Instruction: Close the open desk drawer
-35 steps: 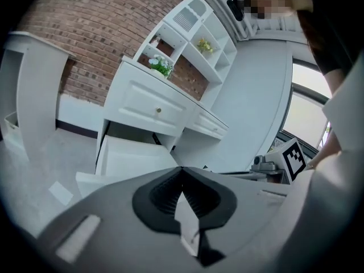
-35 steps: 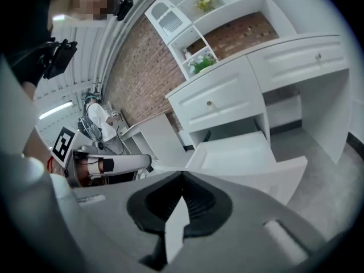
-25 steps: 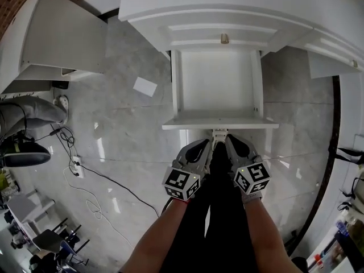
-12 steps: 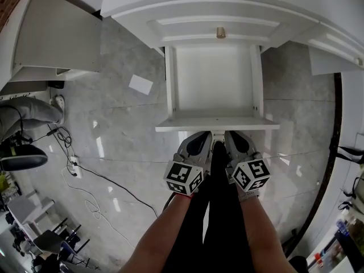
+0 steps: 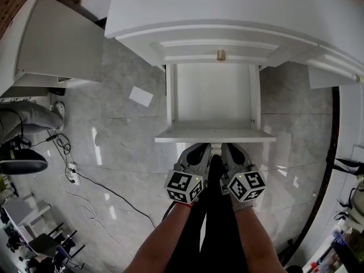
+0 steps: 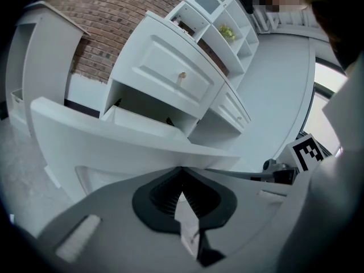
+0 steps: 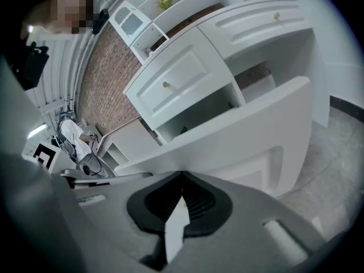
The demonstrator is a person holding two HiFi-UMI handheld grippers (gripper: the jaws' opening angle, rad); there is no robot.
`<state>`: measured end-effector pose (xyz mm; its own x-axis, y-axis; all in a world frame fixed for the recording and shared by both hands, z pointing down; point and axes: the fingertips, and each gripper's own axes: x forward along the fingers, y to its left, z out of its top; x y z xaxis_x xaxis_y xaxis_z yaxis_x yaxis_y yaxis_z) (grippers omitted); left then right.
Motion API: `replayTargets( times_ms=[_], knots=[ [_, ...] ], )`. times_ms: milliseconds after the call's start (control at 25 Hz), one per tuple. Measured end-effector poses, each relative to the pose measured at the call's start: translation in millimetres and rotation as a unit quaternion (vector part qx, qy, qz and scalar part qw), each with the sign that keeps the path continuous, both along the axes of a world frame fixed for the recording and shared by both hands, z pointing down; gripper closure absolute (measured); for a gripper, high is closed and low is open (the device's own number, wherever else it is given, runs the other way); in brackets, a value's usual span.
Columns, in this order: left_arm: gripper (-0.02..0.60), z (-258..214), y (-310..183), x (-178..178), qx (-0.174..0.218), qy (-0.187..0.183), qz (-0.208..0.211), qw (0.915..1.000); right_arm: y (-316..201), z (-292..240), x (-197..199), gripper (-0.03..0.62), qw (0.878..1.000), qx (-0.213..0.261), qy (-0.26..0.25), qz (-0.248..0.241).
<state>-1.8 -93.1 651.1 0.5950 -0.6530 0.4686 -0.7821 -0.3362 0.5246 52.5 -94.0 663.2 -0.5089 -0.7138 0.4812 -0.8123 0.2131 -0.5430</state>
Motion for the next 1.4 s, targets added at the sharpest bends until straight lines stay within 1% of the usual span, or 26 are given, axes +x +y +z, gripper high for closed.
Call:
replayTargets(
  times_ms=[360, 680, 960, 1400],
  knots=[
    [0.58, -0.5, -30.2, -1.6, 0.001, 0.005, -0.015, 0.9999, -30.0, 0.2, -0.8, 0.594, 1.0, -0.004, -0.009, 0.012],
    [0.579, -2.0, -52.8, -2.6, -0.004, 0.006, -0.018, 0.9998, -52.6, -0.8, -1.0, 0.594, 0.999, -0.012, -0.019, 0.027],
    [0.58, -3.0, -71.3, -3.6, -0.009, 0.012, -0.023, 0.9996, -71.0, -1.5, -1.1, 0.594, 0.999, -0.018, -0.023, 0.031],
    [0.578, -4.7, -105.1, -12.0, -0.005, 0.018, -0.052, 0.9985, -104.9, -2.4, -1.2, 0.594, 0.998, -0.012, -0.042, 0.043]
  ],
)
